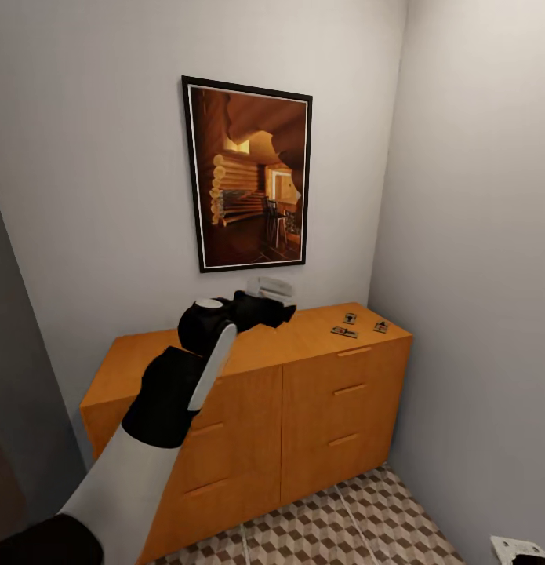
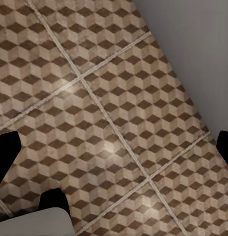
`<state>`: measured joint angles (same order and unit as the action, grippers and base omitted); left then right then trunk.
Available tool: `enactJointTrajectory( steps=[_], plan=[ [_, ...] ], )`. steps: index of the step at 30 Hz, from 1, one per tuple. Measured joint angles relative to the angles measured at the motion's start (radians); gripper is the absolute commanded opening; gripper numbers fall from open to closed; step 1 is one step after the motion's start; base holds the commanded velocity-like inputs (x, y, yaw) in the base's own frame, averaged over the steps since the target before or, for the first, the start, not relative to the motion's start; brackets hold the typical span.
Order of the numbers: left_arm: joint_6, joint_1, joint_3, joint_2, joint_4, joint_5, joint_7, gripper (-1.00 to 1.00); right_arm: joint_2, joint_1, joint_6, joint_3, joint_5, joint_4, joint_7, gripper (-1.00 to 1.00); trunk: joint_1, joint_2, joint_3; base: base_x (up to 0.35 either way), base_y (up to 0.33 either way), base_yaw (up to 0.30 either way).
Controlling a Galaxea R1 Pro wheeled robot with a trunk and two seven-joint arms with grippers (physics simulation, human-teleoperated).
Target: Take the four mousetraps from the cabinet in the bathroom and place them on the bathroom floor. Make sure all four end up on the same floor surface, and ensure that at least two of them are either under or directly next to the same bathroom sink.
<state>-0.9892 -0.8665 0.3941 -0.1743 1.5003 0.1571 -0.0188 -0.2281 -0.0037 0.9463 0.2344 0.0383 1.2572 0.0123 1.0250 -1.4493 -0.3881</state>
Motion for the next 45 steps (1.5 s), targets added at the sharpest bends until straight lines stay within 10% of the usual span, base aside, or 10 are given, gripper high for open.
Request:
enactJointTrajectory(
  steps=[13, 21, 29, 45],
  plan=[
    [-0.033, -0.154, -0.01, 0.0, -0.019, 0.03, -0.009, 1.0, -0.008, -0.021, 0.038, 0.0, -0.002, 0.047, 0.016, 1.0, 0.0, 0.0, 0.0, 0.0, 0.0, 0.0],
    [-0.042, -0.169, -0.119, 0.02, -0.081, 0.036, -0.01, 1.0, -0.019, -0.146, 0.097, 0.0, -0.003, 0.138, 0.018, 1.0, 0.0, 0.0, 0.0, 0.0, 0.0, 0.0],
    [-0.048, -0.172, -0.248, 0.081, -0.199, 0.035, -0.009, 1.0, -0.02, -0.429, 0.097, -0.002, -0.004, 0.185, 0.019, 1.0, 0.0, 0.0, 0.0, 0.0, 0.0, 0.0],
    [-0.053, -0.173, -0.28, 0.196, -0.241, 0.055, -0.003, 1.0, 0.005, -0.92, 0.097, -0.021, 0.003, 0.174, 0.023, 1.0, 0.0, 0.0, 0.0, 0.0, 0.0, 0.0]
  ],
)
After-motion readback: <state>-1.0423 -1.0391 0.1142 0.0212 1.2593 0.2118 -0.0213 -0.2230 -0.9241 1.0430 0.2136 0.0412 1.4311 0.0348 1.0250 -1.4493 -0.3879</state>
